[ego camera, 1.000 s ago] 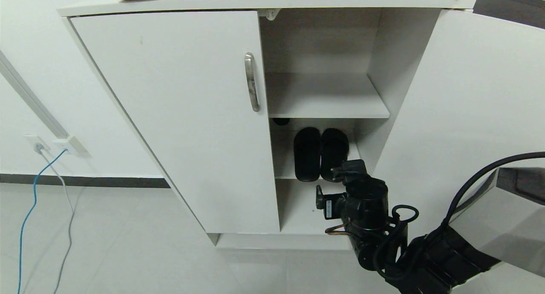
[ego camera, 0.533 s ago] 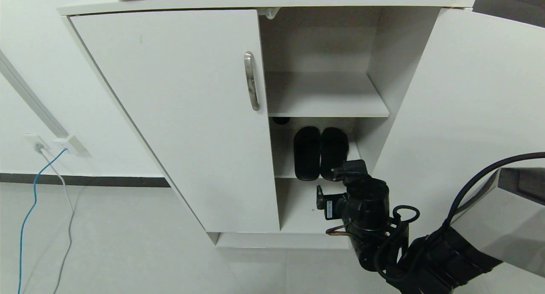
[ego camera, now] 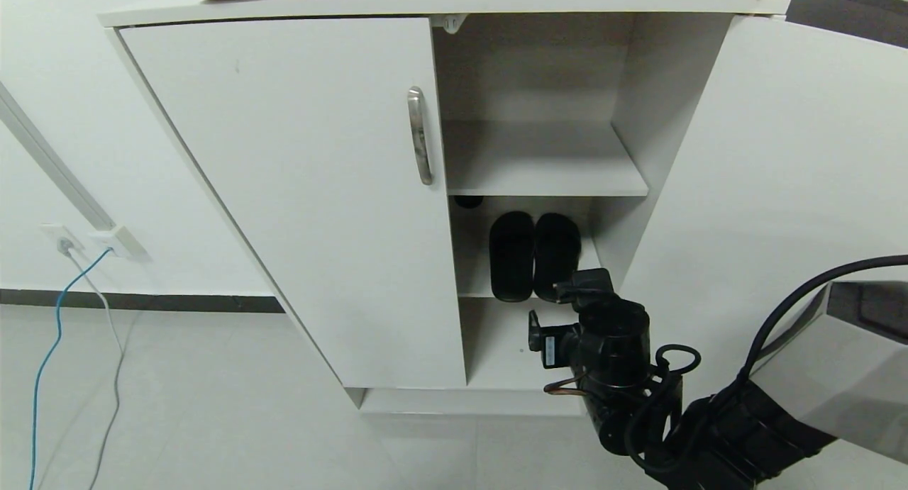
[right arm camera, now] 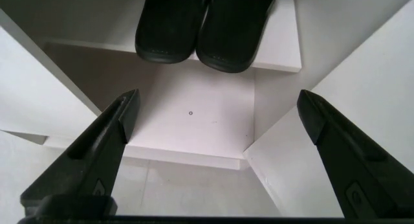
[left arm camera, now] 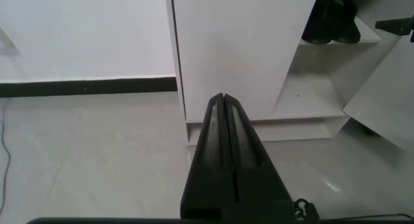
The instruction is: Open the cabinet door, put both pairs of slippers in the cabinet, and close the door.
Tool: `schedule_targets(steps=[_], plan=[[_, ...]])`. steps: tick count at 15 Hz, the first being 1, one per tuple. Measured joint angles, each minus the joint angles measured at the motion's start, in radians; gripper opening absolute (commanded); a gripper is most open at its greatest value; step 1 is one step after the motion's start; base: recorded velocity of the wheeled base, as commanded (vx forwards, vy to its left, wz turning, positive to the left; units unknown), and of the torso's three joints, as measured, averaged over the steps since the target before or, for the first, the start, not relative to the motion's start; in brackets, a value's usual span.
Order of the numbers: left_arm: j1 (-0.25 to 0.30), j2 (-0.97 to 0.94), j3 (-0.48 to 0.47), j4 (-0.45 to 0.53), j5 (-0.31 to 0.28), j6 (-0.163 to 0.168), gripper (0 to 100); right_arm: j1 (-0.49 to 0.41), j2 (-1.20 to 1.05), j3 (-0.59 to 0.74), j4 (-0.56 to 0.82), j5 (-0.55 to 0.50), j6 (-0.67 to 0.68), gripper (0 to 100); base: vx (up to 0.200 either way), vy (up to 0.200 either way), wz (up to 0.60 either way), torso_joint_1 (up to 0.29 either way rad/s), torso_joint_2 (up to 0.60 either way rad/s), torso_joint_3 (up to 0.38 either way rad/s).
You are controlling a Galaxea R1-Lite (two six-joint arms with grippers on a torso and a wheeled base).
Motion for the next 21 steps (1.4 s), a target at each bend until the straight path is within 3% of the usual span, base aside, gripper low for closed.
schedule_targets(steps=[12,18,21], plan=[[0.0,0.0,0.0,0.0,0.001,-0.003,0,-0.001,0.004,0.01,-0.02,-0.002,-0.001,100,0.0,0.0,0.0,0.005,0.0,0.193],[0.0,0.0,0.0,0.0,0.001,-0.004,0,0.0,0.009,0.016,-0.054,-0.002,-0.004,100,0.0,0.0,0.0,0.0,0.0,0.03],[0.0,0.0,0.0,0.0,0.001,-0.009,0,0.002,0.011,0.017,-0.054,-0.004,-0.004,100,0.0,0.2,0.0,0.001,0.0,0.004]])
